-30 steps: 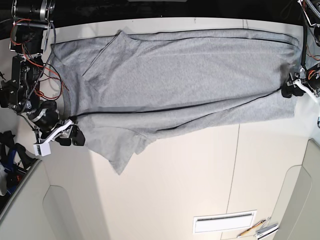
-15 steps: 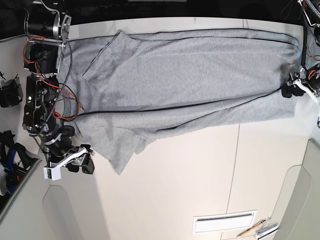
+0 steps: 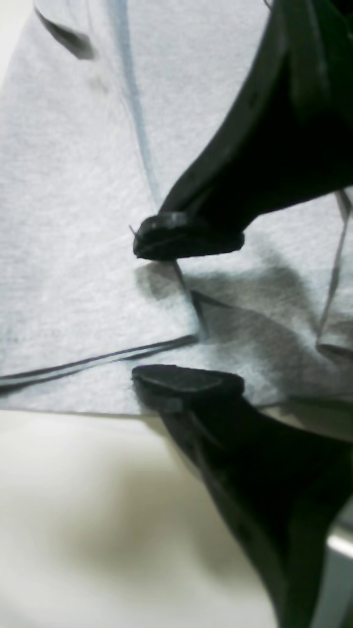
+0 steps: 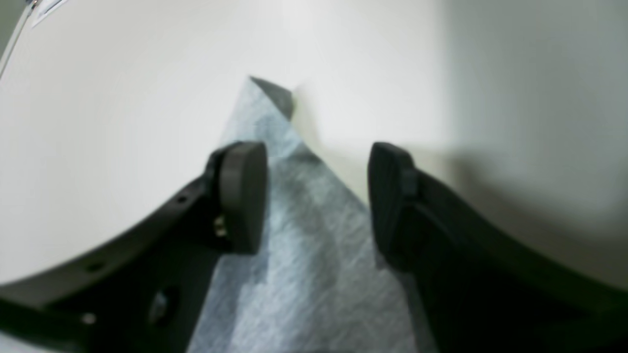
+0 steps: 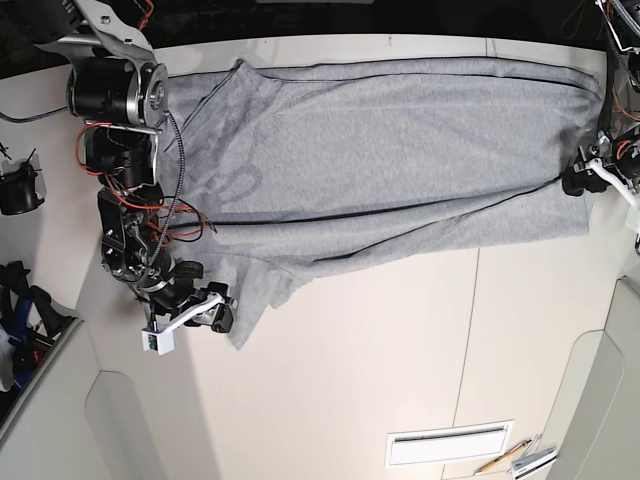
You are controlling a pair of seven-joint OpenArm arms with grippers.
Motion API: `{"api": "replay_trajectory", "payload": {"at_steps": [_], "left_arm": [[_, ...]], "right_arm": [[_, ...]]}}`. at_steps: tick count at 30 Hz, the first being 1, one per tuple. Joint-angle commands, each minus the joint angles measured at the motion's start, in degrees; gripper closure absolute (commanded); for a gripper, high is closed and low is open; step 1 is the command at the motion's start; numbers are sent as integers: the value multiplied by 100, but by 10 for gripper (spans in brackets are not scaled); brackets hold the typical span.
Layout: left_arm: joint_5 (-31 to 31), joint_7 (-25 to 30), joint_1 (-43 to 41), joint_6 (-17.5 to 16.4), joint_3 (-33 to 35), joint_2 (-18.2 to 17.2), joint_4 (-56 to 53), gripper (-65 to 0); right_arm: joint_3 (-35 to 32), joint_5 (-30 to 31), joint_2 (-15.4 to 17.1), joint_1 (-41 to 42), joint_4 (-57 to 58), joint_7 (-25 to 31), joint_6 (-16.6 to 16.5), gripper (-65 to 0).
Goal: Fold the T-shirt properly
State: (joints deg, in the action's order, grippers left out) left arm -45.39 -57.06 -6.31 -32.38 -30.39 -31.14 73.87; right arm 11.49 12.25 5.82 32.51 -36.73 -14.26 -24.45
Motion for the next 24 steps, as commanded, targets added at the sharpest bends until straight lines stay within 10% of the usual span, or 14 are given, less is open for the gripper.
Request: {"api": "replay_trajectory", "payload": {"at_steps": [1,24], "left_arm": [[-92,15,42,0,-42,-136,79,-378],[-101,-109,42,0,-42,-138,79,-378]], "right_arm": [[0,57,-17,190,-68,138,-160,-327],[-498,-28,-170,144,-358,122,-234,-327]]}}
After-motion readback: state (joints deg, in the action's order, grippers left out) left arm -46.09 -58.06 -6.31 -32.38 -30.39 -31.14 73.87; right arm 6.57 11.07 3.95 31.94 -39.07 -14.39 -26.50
